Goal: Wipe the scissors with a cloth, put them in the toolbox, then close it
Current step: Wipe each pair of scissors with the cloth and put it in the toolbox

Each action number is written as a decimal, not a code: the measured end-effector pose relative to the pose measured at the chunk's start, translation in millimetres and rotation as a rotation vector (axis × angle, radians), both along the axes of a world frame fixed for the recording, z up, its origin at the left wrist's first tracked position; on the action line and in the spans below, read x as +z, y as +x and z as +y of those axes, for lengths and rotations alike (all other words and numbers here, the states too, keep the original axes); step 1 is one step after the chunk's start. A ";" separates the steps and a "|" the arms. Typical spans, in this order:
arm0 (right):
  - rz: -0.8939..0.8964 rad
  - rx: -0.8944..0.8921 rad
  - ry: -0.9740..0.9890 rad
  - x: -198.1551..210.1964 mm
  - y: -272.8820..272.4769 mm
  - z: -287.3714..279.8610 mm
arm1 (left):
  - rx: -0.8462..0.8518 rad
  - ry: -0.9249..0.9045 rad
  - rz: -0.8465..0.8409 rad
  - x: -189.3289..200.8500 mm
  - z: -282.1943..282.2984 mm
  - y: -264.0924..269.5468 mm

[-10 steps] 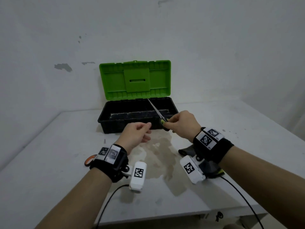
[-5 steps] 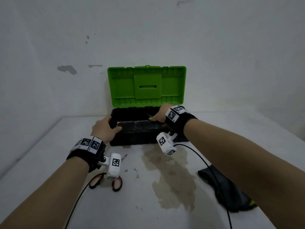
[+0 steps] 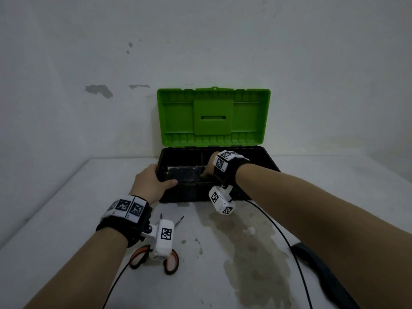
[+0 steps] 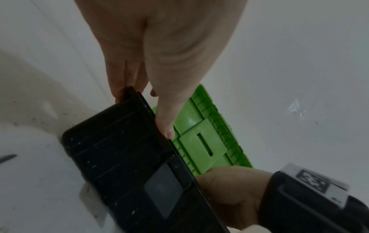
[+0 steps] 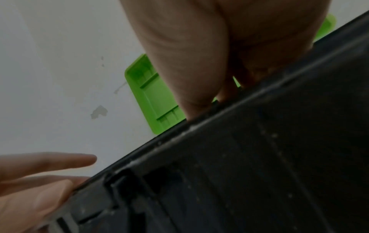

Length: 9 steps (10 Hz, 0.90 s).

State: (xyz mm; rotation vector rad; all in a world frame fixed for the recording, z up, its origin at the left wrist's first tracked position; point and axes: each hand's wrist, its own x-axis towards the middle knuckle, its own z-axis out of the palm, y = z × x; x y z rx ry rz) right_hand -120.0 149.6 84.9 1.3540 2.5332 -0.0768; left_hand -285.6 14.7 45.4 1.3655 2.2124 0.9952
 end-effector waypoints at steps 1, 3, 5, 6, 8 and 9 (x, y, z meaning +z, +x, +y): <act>-0.048 0.036 -0.024 -8.4 -5.9 2.0 | -0.003 0.007 -0.012 -2.1 1.6 -4.2; -0.159 0.089 -0.024 -12.0 -11.1 6.4 | -0.002 0.014 -0.037 -3.9 2.8 -6.5; -0.182 0.193 -0.010 -12.7 -13.9 21.6 | -0.003 0.014 -0.010 -4.2 2.5 -6.0; 0.063 0.035 -0.180 -18.3 -14.3 21.4 | 0.000 0.009 -0.002 -4.4 2.8 -6.3; 0.121 -0.057 -0.265 -11.8 -17.5 21.3 | -0.001 0.014 0.006 -7.5 3.6 -8.6; -0.067 0.160 -0.060 -5.7 -11.1 25.0 | -0.007 0.016 0.012 -10.3 5.2 -9.9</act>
